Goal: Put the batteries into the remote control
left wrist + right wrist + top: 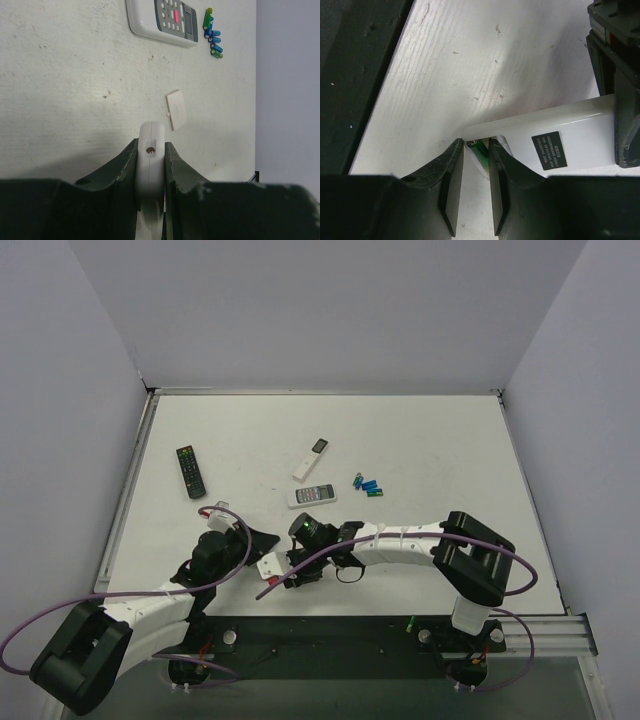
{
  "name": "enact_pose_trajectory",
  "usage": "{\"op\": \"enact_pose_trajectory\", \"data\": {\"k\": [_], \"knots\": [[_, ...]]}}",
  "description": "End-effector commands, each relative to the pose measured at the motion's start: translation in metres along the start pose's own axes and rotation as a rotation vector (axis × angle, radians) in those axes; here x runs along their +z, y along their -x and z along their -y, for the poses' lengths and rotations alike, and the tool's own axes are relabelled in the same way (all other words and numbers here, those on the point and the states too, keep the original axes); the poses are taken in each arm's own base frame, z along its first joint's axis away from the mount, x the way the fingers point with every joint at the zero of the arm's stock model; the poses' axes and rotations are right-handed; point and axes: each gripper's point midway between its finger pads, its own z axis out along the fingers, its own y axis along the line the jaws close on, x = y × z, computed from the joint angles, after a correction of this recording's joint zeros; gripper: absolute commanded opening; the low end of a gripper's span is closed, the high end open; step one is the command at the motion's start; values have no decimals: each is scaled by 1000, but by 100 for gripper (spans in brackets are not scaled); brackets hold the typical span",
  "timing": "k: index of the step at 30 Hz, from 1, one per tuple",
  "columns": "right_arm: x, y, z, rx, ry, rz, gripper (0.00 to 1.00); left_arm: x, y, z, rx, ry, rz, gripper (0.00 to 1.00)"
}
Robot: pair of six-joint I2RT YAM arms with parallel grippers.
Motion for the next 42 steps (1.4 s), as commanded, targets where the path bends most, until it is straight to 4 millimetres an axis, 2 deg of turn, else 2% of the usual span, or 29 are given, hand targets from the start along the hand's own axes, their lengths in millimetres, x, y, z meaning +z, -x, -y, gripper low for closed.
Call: {"op": "enact_pose_trajectory", "data": {"k": [1,9,16,28,33,36,39,42], "knots": [[1,-48,-55,125,142,-163,22,1,11,-6,2,21,57,0],[-6,-40,-45,105,54,-139,22,0,11,-6,8,21,57,0],[-11,-37,-44,113,28,-129,30,1,10,-5,13,15,54,0],[-18,-26,-29,99,-64,-84,32,2,9,-5,16,12,48,0],[-12,-27,-33,106,-45,-73,31,2,9,-3,15,7,48,0],[-10,-28,-32,114,-45,-72,26,1,10,-3,15,5,51,0],[-11,-27,-30,123,-58,-67,25,1,9,-3,14,6,47,0],[-20,-23,-20,158,-114,-48,25,0,9,-5,10,11,52,0]]}}
